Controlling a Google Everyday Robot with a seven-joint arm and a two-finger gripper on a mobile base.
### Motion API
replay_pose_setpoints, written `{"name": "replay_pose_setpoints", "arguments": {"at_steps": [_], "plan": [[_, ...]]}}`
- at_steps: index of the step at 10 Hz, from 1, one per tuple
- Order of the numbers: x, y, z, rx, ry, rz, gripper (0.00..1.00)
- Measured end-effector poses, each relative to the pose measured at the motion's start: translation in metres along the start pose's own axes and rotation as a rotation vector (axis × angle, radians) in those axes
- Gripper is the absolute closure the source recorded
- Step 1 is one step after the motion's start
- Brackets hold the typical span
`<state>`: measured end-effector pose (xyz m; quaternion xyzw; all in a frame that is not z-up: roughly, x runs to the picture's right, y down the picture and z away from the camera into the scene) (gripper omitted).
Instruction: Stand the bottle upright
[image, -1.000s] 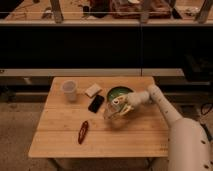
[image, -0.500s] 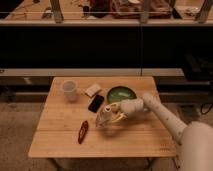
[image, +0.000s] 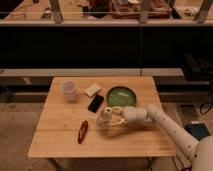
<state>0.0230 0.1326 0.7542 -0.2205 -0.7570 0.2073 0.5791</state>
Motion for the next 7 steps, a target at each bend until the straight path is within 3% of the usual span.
{"name": "replay_pose_setpoints", "arguments": {"at_steps": [4, 7], "plan": [[-0.0063, -0.0075, -0.0096, -0.03, 0.057, 0.029, 0.95], [0.0016, -0.0011, -0.0076, -0.041, 0.074, 0.05, 0.95]]}}
